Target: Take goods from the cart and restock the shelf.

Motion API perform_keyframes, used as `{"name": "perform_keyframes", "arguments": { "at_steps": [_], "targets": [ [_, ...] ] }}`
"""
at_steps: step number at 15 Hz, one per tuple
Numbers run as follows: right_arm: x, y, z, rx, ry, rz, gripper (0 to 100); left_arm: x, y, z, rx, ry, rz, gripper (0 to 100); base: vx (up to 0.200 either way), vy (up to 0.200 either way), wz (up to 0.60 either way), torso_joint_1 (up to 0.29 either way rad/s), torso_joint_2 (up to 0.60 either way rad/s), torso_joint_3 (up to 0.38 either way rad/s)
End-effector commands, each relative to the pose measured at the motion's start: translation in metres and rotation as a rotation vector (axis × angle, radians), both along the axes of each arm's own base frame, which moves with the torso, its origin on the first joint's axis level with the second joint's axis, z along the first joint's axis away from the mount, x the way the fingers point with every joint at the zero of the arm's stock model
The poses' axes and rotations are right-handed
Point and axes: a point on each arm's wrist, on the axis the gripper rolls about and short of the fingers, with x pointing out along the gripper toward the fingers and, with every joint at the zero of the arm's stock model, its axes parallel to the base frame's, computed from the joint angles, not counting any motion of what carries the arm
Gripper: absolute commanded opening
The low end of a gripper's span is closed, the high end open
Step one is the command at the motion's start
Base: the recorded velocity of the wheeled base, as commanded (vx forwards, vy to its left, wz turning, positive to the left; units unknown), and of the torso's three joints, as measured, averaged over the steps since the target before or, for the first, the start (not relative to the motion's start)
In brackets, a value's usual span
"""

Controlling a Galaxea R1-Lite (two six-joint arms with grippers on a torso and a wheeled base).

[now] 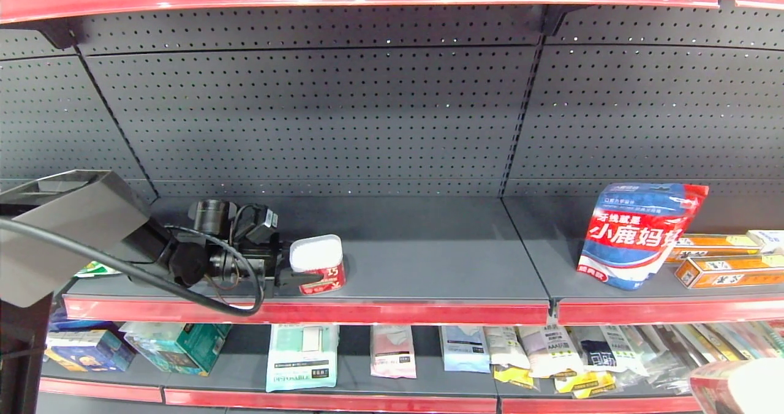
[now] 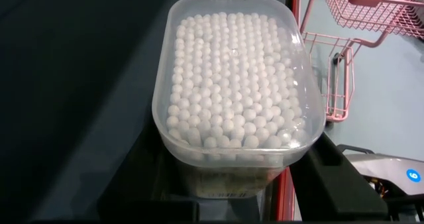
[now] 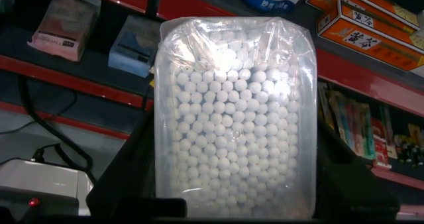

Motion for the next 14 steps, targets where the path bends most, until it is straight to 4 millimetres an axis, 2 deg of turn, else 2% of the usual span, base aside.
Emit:
{"name": "perform_keyframes", "arguments": {
  "at_steps": [1,14],
  "targets": [
    [0.0002,0.0,0.0001,0.0,0.0,0.0,0,0.0,-0.0002,0.0023,0.0,-0.01,-0.002,0,0.0,0.0,0.0,0.0,0.0,0.0],
    [0.0001,0.0,0.0006,-0.018,-0.002,0.008,0,-0.0052,-0.0041,-0.0036,0.009,0.008,-0.004,0,0.0,0.0,0.0,0.0,0.0,0.0]
  ]
}}
